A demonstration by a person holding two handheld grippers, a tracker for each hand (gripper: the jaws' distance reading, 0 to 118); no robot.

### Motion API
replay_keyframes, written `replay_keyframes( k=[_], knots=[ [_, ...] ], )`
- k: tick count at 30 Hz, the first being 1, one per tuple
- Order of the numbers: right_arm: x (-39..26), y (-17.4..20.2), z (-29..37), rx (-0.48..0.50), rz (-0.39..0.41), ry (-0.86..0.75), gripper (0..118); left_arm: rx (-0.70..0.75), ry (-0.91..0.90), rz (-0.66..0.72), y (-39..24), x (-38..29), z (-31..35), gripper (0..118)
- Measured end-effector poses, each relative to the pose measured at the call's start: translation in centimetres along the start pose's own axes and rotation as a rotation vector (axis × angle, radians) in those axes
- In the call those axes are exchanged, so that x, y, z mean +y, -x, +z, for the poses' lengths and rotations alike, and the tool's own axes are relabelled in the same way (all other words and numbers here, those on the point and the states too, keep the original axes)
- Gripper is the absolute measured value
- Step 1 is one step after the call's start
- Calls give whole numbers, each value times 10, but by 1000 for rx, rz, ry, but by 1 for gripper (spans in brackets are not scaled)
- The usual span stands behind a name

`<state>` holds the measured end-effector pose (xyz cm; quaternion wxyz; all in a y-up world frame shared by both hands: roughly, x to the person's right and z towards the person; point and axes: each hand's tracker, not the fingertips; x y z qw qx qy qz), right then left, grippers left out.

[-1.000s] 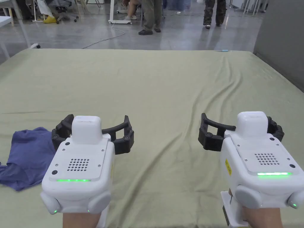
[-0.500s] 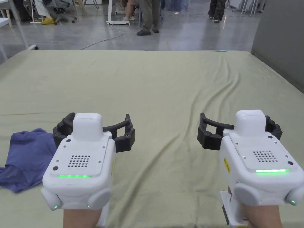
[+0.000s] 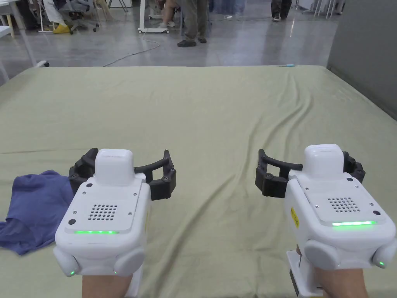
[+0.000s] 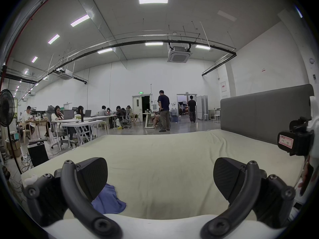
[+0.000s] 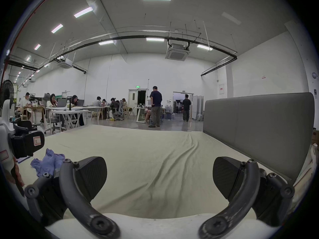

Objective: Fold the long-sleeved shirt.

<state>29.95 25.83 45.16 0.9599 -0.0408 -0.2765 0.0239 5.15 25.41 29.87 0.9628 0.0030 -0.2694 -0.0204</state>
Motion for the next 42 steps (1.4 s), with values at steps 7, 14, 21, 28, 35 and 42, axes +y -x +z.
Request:
replay_keyframes(
  k=[7,14,21,28,35,42],
  knots=[
    [2,0,0,-10,-6,-9,118,29,0,-38,-3,-1,2,118],
    [2,-3,4,-22,-7,-15,118,30,-3,2,0,0,6,118],
    [1,-3,4,-20,-9,-10,118,42,-8,-4,1,-6,4,118],
    [-2,2,0,-89,33,5,0,62,57,29,1,-8,7,0],
    [1,-1,1,-47,19,22,0,63,78,-4,1,0,5,0],
    [8,50,-17,75,9,0,0,194,58,43,50,3,22,0]
  ],
)
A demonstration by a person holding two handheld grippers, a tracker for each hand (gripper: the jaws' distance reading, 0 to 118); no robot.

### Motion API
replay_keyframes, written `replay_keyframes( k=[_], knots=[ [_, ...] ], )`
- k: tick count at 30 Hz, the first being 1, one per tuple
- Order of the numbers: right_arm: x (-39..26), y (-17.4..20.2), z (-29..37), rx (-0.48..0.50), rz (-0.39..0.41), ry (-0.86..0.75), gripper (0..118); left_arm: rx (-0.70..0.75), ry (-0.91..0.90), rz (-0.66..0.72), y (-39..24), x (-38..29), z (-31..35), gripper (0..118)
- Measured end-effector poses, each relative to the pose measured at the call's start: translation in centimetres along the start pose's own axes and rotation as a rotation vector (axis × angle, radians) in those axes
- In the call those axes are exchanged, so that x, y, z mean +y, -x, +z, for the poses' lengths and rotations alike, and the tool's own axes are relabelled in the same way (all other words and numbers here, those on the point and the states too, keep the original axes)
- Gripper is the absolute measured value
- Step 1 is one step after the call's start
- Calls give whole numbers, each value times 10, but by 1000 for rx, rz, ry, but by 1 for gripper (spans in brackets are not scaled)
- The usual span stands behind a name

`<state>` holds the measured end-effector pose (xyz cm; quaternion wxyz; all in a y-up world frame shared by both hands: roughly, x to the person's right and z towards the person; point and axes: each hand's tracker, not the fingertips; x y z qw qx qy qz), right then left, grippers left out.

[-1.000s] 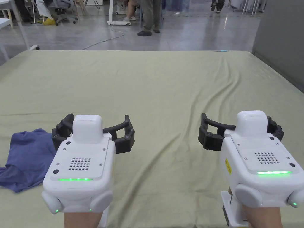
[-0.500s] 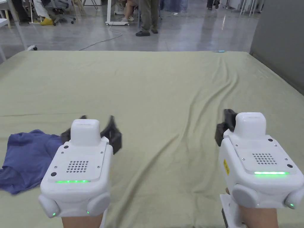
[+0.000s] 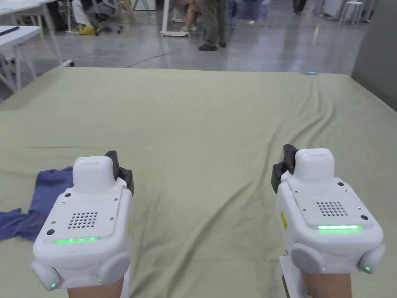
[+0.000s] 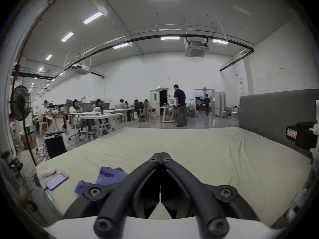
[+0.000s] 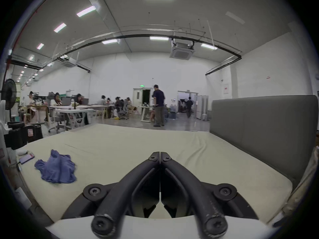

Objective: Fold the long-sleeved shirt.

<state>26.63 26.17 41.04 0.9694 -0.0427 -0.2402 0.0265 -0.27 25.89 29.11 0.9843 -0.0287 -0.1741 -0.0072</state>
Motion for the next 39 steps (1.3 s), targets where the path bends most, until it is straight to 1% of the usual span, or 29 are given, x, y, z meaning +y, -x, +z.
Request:
replay_keyframes(
  k=[3,6,9,12,15,16,17,18,19,20,21,22,23,24,25,27,28,29,30,31,33,35,36,38,39],
  knots=[
    [6,46,-9,142,-11,-10,0,118,18,-3,36,-2,11,0],
    [8,87,-10,284,-22,-11,0,191,41,22,65,-4,19,0],
    [9,114,-11,337,7,-17,0,242,64,-11,78,-5,21,0],
    [9,123,-15,369,6,-6,0,260,90,5,83,-5,17,0],
    [9,124,-17,389,2,1,0,251,234,46,97,-3,-19,0],
    [9,124,-18,388,7,5,0,243,313,81,107,-4,-37,11],
    [9,123,-19,389,14,10,0,222,371,130,117,-11,-60,41],
    [8,124,-19,391,19,15,0,177,447,153,126,-16,-80,87],
    [6,123,-21,395,21,25,0,98,521,234,140,-25,-104,118],
    [4,121,-24,397,22,36,0,65,591,261,150,-35,-126,118],
    [2,120,-26,392,23,46,0,69,582,278,159,-48,-139,118],
    [0,120,-27,386,27,59,0,85,651,262,167,-58,-156,118],
    [-2,118,-29,384,30,71,0,115,714,213,173,-69,-172,118],
    [-4,116,-30,379,35,79,0,149,753,181,164,-62,-178,118],
    [-5,114,-31,370,42,85,0,167,779,134,165,-70,-187,118],
    [-6,112,-33,363,59,109,0,171,837,79,165,-83,-201,117],
    [-7,111,-36,357,74,131,0,149,848,83,183,-107,-229,108],
    [-8,109,-38,342,81,137,0,162,874,94,185,-114,-236,79],
    [-8,108,-39,337,82,137,0,181,900,118,186,-116,-238,32],
    [-8,106,-40,334,81,141,0,190,898,160,190,-118,-240,21],
    [-8,102,-42,316,79,148,0,223,880,188,178,-110,-225,21],
    [-8,100,-42,315,78,150,0,198,877,139,167,-95,-215,20],
    [-8,100,-43,314,80,152,0,175,852,116,159,-84,-205,19],
    [-10,98,-42,314,87,156,0,79,742,156,147,-60,-184,19],
    [-11,97,-42,312,85,157,0,30,715,178,138,-46,-176,19]
  ],
)
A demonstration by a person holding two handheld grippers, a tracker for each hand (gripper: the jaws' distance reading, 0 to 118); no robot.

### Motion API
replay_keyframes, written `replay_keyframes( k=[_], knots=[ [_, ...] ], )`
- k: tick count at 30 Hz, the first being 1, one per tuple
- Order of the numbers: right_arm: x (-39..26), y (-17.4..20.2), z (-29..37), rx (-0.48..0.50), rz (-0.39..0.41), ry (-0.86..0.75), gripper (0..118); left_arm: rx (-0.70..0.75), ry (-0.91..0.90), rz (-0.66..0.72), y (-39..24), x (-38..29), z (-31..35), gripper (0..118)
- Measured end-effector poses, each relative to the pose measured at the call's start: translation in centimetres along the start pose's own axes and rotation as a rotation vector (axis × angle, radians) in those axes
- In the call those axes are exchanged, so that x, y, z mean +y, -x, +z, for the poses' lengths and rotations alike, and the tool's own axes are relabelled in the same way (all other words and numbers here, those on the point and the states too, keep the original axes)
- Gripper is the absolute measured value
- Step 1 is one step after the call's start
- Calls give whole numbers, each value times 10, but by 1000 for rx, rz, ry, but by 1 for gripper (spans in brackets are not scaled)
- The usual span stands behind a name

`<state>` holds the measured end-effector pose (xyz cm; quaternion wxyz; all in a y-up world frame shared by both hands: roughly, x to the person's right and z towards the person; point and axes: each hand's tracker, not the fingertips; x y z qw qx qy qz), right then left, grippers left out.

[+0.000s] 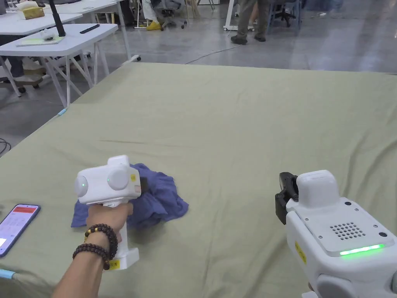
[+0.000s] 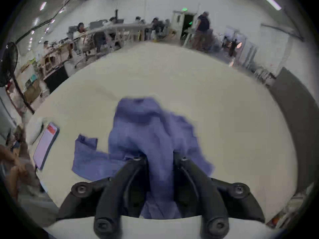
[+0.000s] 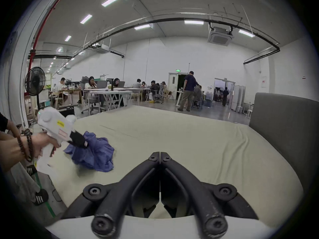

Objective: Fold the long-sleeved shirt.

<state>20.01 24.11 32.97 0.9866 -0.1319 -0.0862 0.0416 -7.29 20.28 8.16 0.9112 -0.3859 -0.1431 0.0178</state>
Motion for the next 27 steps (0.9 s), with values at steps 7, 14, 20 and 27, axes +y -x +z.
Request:
replay_keyframes(
  k=[7,14,20,27],
  knots=[
    [3,-28,22,-57,-65,-31,0,-362,-115,-74,-122,55,52,17],
    [3,-98,68,-243,-114,-53,0,-581,45,-98,-290,4,11,17],
    [-5,-138,96,-350,-144,-44,0,-613,243,-210,-373,-92,-45,16],
    [-14,-146,102,-374,-162,-38,0,-570,169,-274,-356,-96,-37,101]
  ],
)
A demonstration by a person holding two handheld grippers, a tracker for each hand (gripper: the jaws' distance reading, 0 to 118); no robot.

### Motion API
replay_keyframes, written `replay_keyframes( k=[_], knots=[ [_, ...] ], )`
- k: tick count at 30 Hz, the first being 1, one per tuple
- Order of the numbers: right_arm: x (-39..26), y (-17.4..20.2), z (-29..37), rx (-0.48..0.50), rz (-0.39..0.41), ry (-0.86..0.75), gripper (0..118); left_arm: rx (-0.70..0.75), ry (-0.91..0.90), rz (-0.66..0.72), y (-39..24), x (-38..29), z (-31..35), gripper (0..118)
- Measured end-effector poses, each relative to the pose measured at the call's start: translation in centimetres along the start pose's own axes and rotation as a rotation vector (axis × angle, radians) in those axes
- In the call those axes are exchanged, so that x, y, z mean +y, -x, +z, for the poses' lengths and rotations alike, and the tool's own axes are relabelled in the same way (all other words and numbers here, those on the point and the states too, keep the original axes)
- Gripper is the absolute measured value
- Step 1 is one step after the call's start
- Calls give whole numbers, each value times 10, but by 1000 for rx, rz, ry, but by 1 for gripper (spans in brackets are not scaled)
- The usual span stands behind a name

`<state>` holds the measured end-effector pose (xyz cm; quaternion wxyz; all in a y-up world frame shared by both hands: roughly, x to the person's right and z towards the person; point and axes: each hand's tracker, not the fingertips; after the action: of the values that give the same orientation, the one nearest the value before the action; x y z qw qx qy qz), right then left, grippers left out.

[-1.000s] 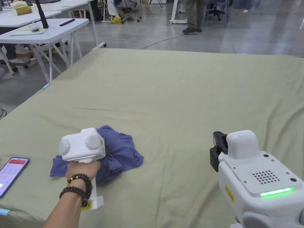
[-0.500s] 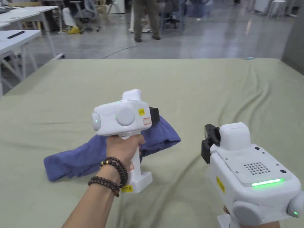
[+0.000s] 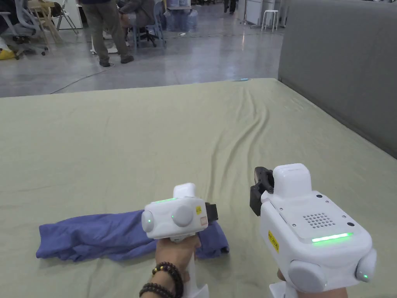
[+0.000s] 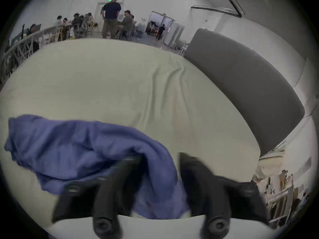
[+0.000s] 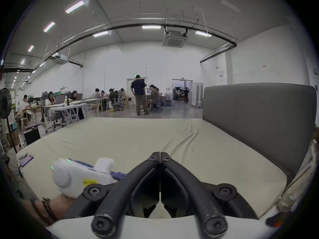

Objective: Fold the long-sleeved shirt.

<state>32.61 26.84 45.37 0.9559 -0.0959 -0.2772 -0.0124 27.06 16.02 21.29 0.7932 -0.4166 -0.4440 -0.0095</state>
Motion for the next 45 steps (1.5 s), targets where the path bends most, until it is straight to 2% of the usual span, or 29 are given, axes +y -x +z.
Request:
replay_keyframes(
  k=[1,2,3,6,8,10,11,12,14,15,17,19,24,25,26,28,29,30,32,36,40,41,42,43,44,45],
  knots=[
    [-2,2,-1,3,-1,0,0,0,-15,-18,4,5,10,109],
    [-3,5,-2,7,0,3,0,10,-57,-40,5,9,29,109],
    [-4,8,-4,10,-1,6,0,14,-105,-54,11,11,47,118],
    [-6,18,-6,14,17,8,0,55,-266,-79,27,3,104,118],
    [-7,25,-7,0,58,13,0,118,-334,-92,40,-13,135,118],
    [-8,29,-8,5,55,13,0,211,-395,-81,52,-35,168,114],
    [-9,30,-8,3,49,24,0,226,-392,-79,59,-47,181,104],
    [-11,31,-9,0,39,36,0,248,-426,-59,65,-59,195,86],
    [-13,33,-11,-26,11,69,0,283,-461,-22,76,-78,212,6],
    [-14,33,-13,-23,6,86,0,306,-484,-21,81,-86,218,0],
    [-16,33,-16,2,3,108,0,371,-469,-20,89,-93,223,0],
    [-18,37,-17,-4,11,113,0,357,-403,8,99,-92,222,0],
    [-19,37,-17,24,-18,124,0,329,-395,16,104,-83,213,0],
    [-18,37,-17,25,-17,125,0,327,-377,13,106,-79,208,13],
    [-18,38,-18,29,-11,131,0,393,-366,12,112,-73,202,35],
    [-20,37,-20,36,-10,147,0,425,-312,35,130,-56,186,111],
    [-21,38,-20,36,-11,152,0,437,-289,56,143,-44,175,117],
    [-22,38,-21,44,-14,156,0,416,-218,92,162,-33,163,117],
    [-25,37,-23,51,-16,167,0,379,-197,148,195,-15,142,117],
    [-32,35,-28,41,-10,199,0,532,23,114,258,24,88,117],
    [-36,32,-30,29,5,232,0,523,151,173,291,36,55,113],
    [-37,31,-31,20,16,241,0,519,186,212,294,34,48,106],
    [-38,29,-33,24,22,246,0,504,197,257,294,30,46,94],
    [-39,27,-36,28,26,255,0,503,198,272,292,26,44,91],
    [-40,26,-40,28,31,269,0,532,141,218,283,26,50,79],
    [-42,25,-45,33,33,287,0,527,148,193,277,30,54,54]
  ],
)
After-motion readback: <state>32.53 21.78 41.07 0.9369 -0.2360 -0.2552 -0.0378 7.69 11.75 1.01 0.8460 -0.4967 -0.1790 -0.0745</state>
